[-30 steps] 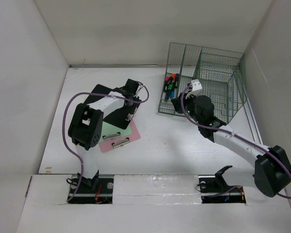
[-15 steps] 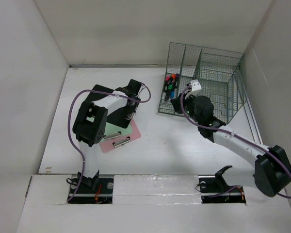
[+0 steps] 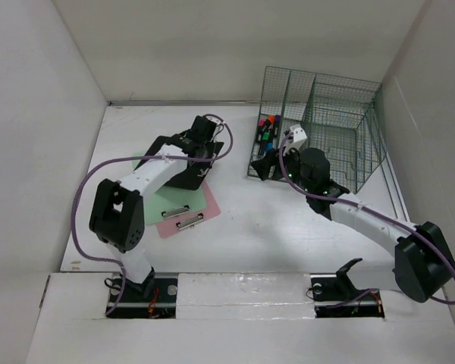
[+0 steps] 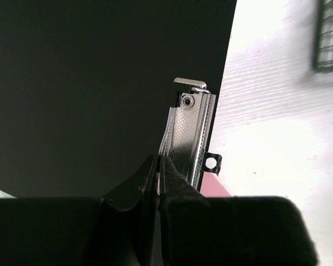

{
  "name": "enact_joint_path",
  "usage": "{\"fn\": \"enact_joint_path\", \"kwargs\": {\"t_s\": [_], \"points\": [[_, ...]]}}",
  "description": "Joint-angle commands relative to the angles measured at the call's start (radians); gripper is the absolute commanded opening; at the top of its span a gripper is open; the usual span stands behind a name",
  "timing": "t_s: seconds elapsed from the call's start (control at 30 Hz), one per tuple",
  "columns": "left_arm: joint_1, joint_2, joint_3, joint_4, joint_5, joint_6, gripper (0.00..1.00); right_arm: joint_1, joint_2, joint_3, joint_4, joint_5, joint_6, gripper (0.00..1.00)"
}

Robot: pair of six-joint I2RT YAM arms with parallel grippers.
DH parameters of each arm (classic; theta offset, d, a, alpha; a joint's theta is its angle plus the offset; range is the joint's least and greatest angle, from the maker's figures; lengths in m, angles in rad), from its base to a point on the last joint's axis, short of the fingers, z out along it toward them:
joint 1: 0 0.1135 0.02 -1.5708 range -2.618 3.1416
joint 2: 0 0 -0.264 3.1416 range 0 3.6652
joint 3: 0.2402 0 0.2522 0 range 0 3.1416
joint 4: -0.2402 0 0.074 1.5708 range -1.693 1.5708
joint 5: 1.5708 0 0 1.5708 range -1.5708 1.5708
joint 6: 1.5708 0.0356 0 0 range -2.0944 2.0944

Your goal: Organize the desk

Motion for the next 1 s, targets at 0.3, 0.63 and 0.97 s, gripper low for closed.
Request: {"fn": "enact_joint_path", "kwargs": {"t_s": [0.3, 0.63, 0.97], "points": [[0.001, -0.191, -0.129, 0.054, 0.141, -0.055, 0.00, 0.072, 0.199, 0.083, 0.172, -0.123, 0.337, 0.87], [0.001, -0.249, -0.162, 0.082, 0.259, -0.067, 0.00, 0.166, 0.419, 0.168, 0.320, -0.045, 0.568, 0.88], [0.001, -0.288, -0.205, 0.092, 0.320, -0.076, 0.00, 0.166, 0.462, 0.149, 0.348, 0.081, 0.633, 0.72]]}}
